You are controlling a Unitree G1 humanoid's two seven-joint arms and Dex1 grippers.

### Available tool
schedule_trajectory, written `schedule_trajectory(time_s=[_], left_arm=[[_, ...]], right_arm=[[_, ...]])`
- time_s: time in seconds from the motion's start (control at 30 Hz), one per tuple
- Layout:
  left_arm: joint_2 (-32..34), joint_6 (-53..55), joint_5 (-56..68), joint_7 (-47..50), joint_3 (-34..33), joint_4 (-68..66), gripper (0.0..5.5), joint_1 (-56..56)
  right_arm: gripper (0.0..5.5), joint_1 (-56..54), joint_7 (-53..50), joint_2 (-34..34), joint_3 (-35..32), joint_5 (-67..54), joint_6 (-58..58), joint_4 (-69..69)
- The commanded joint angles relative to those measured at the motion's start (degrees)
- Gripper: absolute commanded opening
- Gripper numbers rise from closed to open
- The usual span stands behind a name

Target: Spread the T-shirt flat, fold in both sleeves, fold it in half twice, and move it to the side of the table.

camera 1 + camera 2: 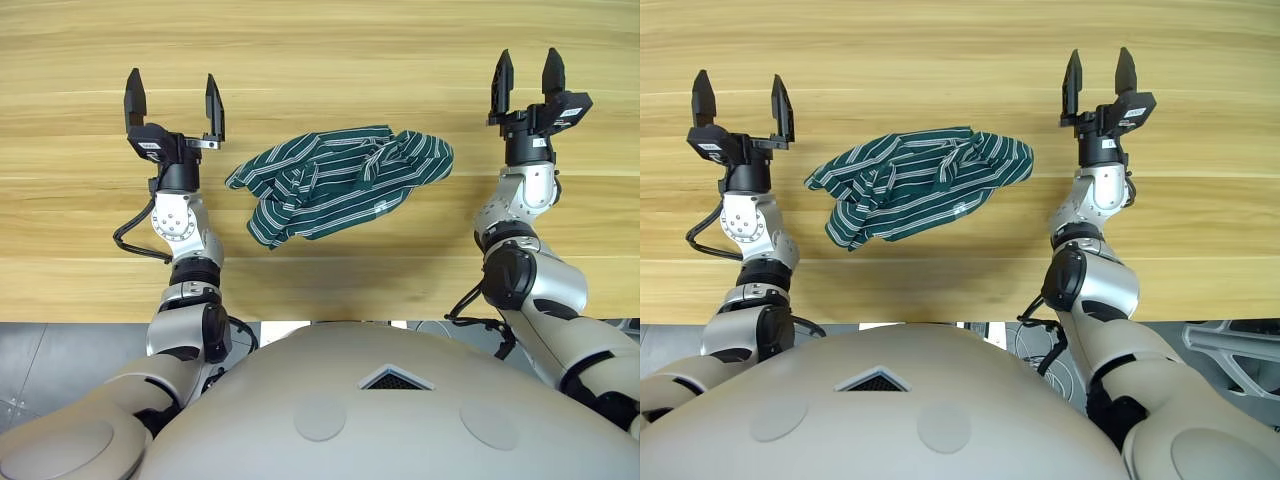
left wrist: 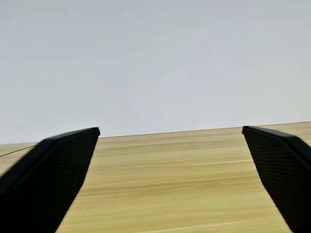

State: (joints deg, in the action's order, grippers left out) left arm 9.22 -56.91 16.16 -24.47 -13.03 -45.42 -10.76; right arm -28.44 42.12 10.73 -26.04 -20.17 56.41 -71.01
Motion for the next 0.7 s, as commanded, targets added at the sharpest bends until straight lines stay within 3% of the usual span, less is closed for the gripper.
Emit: schedule_trajectory(time_s=[0.03,0.7], left_arm=[[-0.04,0.69,-0.23,-0.42,0.23,0.08,5.4,0.47],[-0.74,0.48,-1.1,0.38,0.34,-0.23,5.4,0.68]], right_arm=[[3.88,-0.5,0.55,0.67,-0.11,-0.32,-0.77,0.54],[3.88,-0.51,2.34,0.65,-0.59,-0.92,-1.54,0.69]])
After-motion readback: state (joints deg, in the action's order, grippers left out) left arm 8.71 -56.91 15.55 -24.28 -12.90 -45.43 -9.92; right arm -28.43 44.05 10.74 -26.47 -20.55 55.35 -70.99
